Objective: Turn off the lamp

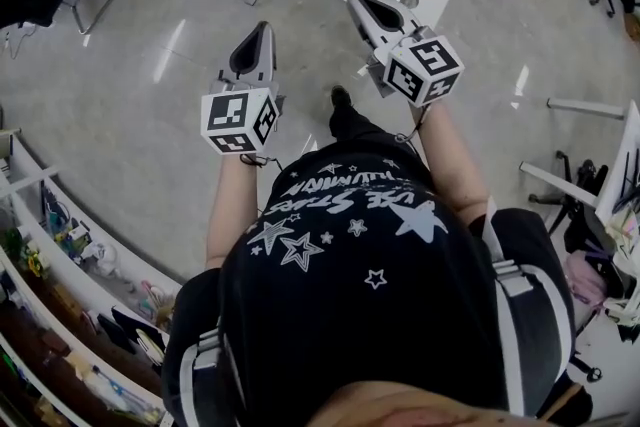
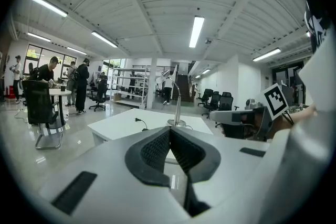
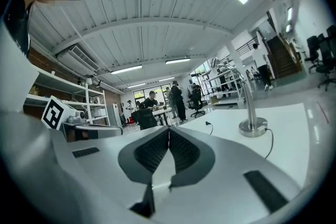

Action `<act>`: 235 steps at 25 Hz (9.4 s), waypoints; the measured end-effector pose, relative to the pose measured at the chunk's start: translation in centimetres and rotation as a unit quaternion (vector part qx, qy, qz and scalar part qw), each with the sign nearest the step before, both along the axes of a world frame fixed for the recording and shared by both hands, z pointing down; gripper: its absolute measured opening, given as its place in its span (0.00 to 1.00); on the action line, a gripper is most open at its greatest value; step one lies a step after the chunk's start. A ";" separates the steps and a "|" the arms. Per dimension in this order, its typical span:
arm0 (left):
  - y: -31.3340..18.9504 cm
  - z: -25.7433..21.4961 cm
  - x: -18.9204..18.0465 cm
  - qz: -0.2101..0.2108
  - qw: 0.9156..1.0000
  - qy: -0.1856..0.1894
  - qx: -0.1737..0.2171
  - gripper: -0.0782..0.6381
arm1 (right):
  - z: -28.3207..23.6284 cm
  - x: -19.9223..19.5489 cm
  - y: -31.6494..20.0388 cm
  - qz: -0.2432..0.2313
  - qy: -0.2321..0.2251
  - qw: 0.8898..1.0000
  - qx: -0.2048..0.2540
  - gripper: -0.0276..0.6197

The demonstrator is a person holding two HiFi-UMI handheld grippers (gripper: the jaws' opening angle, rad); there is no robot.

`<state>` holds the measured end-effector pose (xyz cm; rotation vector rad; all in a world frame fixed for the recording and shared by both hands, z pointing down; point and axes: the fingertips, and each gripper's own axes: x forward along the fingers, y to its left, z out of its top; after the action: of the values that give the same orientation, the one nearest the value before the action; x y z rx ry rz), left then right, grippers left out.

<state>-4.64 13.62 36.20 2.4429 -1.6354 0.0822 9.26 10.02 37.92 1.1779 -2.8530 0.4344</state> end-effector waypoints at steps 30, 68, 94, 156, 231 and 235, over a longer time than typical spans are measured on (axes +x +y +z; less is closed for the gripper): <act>-13.8 0.6 0.4 0.039 0.999 -0.024 0.011 0.12 | 0.7 -0.5 -14.9 -0.028 0.005 1.000 -0.001 0.05; -35.4 9.7 1.8 0.491 0.866 -0.039 -0.086 0.12 | 5.7 -1.8 -30.7 0.317 0.018 0.943 -0.099 0.05; -31.6 16.6 2.6 0.619 0.763 -0.182 -0.026 0.35 | 10.7 -6.9 -26.1 0.354 0.028 0.921 -0.157 0.05; -32.1 18.4 3.8 0.638 0.741 -0.207 -0.044 0.30 | 15.6 -8.9 -28.2 0.306 0.031 0.910 -0.279 0.05; -15.2 7.1 16.6 0.315 0.945 -0.053 -0.062 0.12 | 9.2 12.6 -7.5 0.163 0.045 0.968 -0.185 0.05; -14.7 6.8 16.8 0.315 0.946 -0.044 -0.059 0.12 | 9.1 12.7 -6.8 0.162 0.052 0.969 -0.180 0.05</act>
<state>12.18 -1.04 43.01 2.7888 -0.7804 0.3744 21.97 3.21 47.07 1.5311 -2.3562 0.8320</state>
